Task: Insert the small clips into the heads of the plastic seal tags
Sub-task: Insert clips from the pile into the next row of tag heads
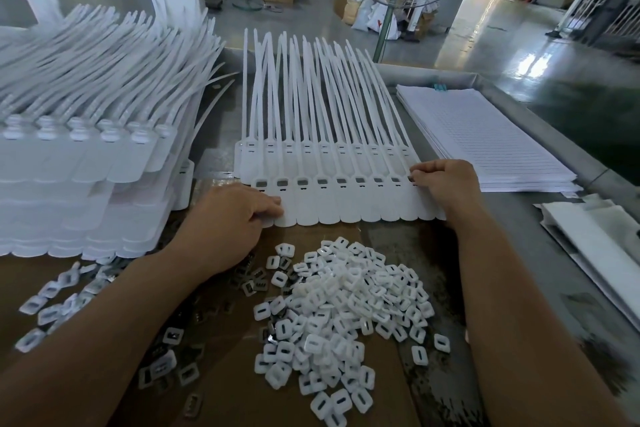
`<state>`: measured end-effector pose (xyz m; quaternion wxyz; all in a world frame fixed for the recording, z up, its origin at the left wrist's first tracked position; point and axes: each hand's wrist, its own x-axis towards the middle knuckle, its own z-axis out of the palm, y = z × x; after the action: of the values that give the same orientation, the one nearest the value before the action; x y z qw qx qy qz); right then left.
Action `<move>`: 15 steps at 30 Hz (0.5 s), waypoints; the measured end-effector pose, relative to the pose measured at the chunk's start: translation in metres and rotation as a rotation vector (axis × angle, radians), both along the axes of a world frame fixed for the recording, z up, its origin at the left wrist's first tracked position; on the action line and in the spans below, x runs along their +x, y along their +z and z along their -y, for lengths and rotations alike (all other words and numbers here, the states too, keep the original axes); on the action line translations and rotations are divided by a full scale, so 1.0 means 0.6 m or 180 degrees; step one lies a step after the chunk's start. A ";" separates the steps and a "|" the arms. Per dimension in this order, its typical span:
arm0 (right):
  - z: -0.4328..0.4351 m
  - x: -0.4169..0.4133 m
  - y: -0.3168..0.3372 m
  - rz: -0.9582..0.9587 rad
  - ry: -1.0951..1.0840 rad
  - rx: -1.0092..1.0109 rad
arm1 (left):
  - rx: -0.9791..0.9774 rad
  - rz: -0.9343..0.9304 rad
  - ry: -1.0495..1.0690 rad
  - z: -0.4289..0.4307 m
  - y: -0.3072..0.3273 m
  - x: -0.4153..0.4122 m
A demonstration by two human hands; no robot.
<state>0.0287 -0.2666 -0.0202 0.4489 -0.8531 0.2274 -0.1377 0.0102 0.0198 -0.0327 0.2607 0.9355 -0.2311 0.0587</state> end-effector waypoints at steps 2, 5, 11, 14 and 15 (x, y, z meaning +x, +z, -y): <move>-0.002 -0.001 0.007 0.0073 -0.0130 -0.0176 | -0.0005 0.0001 0.0001 -0.001 0.000 0.000; -0.019 -0.006 0.027 0.0425 -0.0024 -0.0443 | -0.0022 -0.0030 0.0004 0.000 -0.001 0.001; -0.118 -0.036 0.061 0.0158 0.2112 -0.0607 | -0.0059 -0.0116 0.0029 -0.001 -0.002 0.002; -0.160 -0.052 0.054 -0.0244 0.2899 -0.0739 | -0.0062 -0.0064 0.0030 -0.001 0.000 0.001; -0.169 -0.056 0.053 -0.0301 0.3112 -0.0793 | -0.0048 -0.0043 0.0024 -0.001 0.000 0.000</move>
<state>-0.0047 -0.1650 0.0116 0.3449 -0.9122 -0.1967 0.1013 0.0102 0.0207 -0.0326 0.2691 0.9348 -0.2253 0.0550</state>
